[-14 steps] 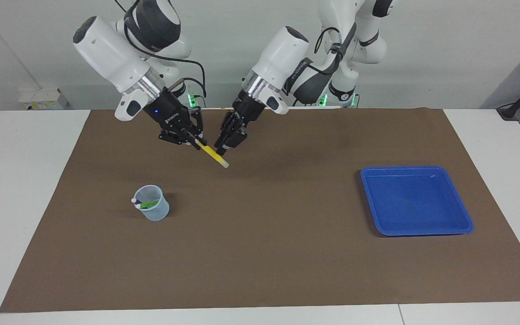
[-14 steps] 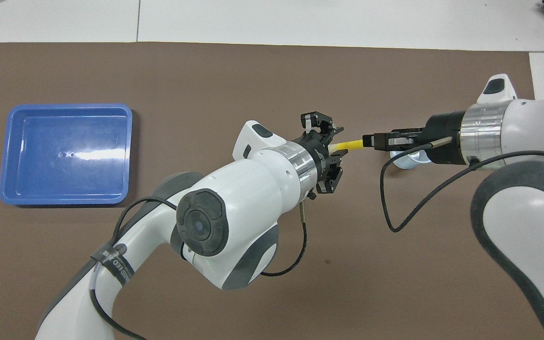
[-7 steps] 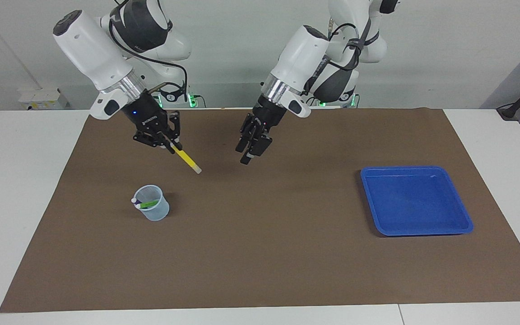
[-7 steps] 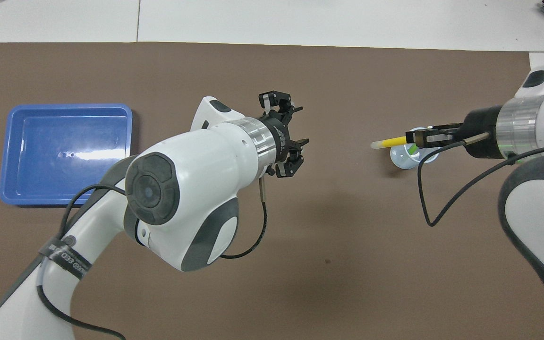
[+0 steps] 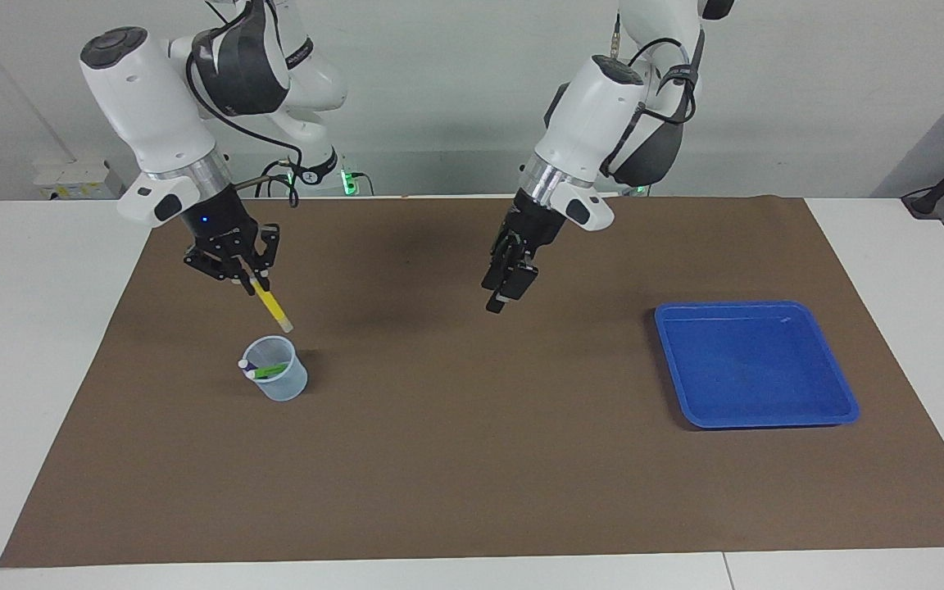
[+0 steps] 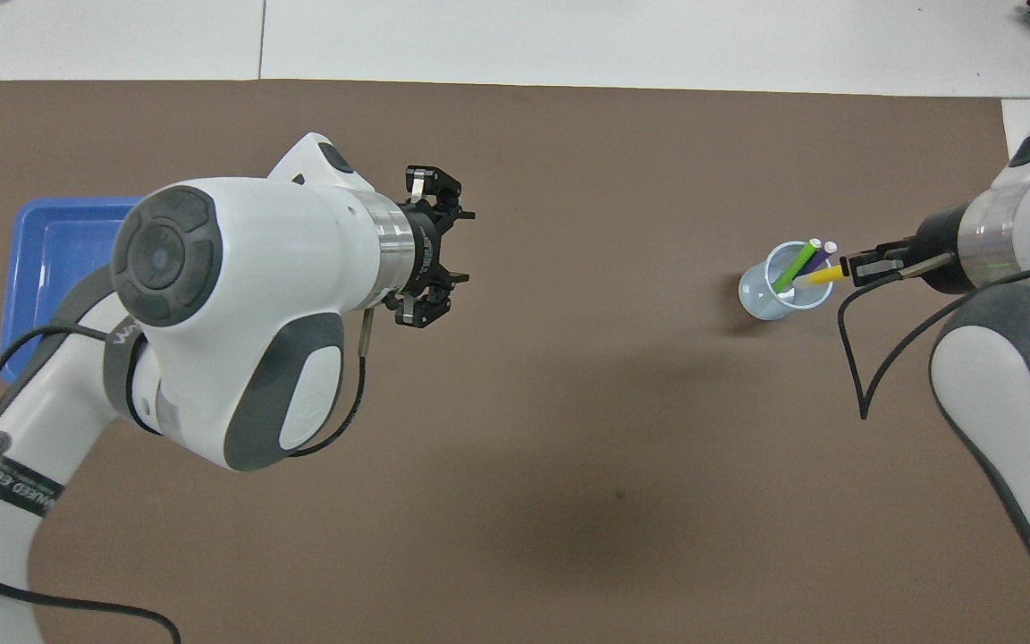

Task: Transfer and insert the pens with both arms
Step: 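Insert the yellow pen into the cup while the left gripper returns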

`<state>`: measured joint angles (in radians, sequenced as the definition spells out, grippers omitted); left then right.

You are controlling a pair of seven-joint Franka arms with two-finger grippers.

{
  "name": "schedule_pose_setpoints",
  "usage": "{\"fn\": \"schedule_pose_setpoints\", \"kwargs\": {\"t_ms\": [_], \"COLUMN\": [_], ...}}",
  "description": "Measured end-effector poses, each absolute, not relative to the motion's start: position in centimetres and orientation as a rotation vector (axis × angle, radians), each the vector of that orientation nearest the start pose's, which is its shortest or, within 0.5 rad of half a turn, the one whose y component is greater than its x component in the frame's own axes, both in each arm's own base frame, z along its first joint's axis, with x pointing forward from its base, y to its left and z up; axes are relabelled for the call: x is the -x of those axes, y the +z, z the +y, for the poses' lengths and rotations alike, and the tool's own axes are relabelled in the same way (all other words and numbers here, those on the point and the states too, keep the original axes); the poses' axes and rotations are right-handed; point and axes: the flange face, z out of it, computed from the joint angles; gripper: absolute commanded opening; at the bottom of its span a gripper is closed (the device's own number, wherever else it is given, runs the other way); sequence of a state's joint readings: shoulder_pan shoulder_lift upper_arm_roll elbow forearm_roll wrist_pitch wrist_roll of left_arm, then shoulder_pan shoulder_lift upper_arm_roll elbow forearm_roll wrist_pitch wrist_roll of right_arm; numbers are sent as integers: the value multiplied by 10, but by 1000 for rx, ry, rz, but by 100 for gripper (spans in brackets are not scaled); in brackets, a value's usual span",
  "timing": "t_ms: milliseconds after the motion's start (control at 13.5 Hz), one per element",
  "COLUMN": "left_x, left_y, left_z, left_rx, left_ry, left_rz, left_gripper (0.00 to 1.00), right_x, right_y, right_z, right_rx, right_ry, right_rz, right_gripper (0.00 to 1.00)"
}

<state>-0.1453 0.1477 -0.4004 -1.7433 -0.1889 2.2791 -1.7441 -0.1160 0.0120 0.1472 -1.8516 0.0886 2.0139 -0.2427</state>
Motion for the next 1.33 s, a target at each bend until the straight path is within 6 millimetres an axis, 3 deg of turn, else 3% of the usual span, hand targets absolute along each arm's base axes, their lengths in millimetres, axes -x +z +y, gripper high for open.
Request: {"fn": "schedule_pose_setpoints", "kwargs": {"t_ms": [222,295,443,517,665,812,960,1181,1329], "left_x": [-564,-569,-579,-583,-586,-587,-588,-587,-586], "left_y": [531,531,531,531,531,529,529,529,529], "left_z": [-278,-262,-231,-218,-193,-160,-135,-132,-132], "left_rx": [2875,2858,2848,2885,3014,3122,3161,3170,3166], "left_ry": [51,53,37,16,-13,-3,2,-6,-10], "left_rz": [-2038,-2033,-2020,-1961,-1694,-1379,-1235,-1166,-1132], "left_gripper": [84,98,100,100,100,100,100,100,100], "right_x": [-590,-594,-602,-606,-611,-613,-613,-613,-607], "right_y": [504,496,479,471,457,447,446,456,485], "right_z": [19,17,15,14,13,12,12,7,-2], "right_rx": [3061,3066,3066,3065,3062,3062,3062,3065,3070], "right_ry": [-231,-226,-222,-218,-209,-207,-205,-205,-173], "right_rz": [-381,-382,-378,-374,-369,-354,-344,-330,-314], "right_gripper": [0,0,0,15,100,100,100,100,100]}}
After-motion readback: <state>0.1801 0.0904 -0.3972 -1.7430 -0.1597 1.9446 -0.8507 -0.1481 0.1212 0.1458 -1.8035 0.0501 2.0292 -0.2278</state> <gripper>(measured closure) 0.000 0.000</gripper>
